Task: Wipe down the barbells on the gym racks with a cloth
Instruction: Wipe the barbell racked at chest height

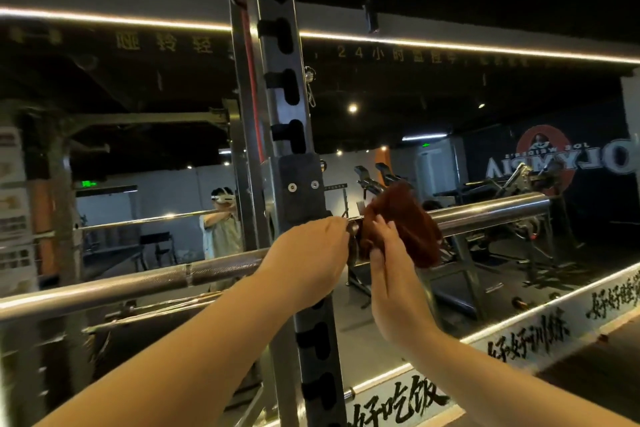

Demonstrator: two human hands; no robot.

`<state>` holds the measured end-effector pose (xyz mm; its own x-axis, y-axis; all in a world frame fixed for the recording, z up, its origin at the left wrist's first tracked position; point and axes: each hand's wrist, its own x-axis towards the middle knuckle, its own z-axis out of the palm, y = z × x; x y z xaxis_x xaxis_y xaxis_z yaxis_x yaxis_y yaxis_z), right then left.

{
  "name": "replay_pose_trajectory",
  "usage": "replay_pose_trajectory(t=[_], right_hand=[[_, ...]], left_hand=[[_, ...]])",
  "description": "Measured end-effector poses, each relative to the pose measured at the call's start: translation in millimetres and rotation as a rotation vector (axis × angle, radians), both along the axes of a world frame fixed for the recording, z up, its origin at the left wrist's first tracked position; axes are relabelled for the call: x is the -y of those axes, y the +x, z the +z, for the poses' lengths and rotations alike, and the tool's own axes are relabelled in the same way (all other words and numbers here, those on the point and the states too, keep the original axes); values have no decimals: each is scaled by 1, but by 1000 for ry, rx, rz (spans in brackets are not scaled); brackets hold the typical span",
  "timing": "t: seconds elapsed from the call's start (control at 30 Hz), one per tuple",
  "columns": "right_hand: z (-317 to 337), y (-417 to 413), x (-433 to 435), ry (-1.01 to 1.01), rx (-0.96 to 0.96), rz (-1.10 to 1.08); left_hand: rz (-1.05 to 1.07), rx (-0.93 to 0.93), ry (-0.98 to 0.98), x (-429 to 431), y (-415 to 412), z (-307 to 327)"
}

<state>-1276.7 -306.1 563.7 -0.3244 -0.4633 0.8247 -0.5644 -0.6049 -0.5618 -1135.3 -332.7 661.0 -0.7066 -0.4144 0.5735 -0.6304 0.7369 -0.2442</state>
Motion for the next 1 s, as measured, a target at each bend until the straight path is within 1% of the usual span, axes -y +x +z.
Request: replay_pose_trajectory(t=[0.03, 0.1, 0.17, 0.2, 0.23, 0.3, 0.37, 0.43, 0.47, 0.53, 0.6, 0.67, 0.77, 0.83, 0.9, 0.93, 0.97, 1.0], right_hand=[[4, -4, 1, -8, -56, -1], [24, -13, 6, 59, -205, -76], [55, -20, 11, 216, -423, -202], [70, -22, 12, 301, -487, -217], [82, -21, 12, 367, -510, -191], [89, -18, 13, 383, -499, -147], [76, -17, 11, 293, -457, -141], [56, -16, 1, 210, -378, -41], [49, -16, -5, 202, -370, -4], [50, -13, -13, 244, -465, -2], [67, -3, -17, 351, -593, -63], [90, 15, -13, 450, -648, -128], [110, 44, 3, 514, -692, -221], [101, 64, 9, 485, -768, -310], [86, 74, 6, 348, -845, -386], [82, 73, 2, 284, -851, -358], [81, 67, -3, 281, -842, -295], [83, 59, -5, 324, -825, -233]], left_hand=[[-1, 5, 15, 0, 6, -1], [-38, -20, 78, 1, 18, -3], [-81, -109, 172, 3, 31, -5], [-89, -145, 194, 5, 36, -7], [-89, -168, 194, 7, 42, -9], [-88, -208, 182, 12, 53, -15], [-78, -248, 138, 16, 64, -23], [-63, -252, 84, 17, 74, -29], [-49, -249, 65, 18, 79, -30], [-19, -264, 60, 21, 86, -29], [5, -294, 89, 22, 88, -26], [31, -313, 112, 21, 84, -24], [83, -351, 141, 18, 78, -22], [125, -328, 105, 19, 79, -23], [193, -272, 37, 21, 85, -24], [226, -252, 11, 21, 90, -25], [256, -237, -8, 21, 96, -26], [279, -230, -22, 21, 102, -26]])
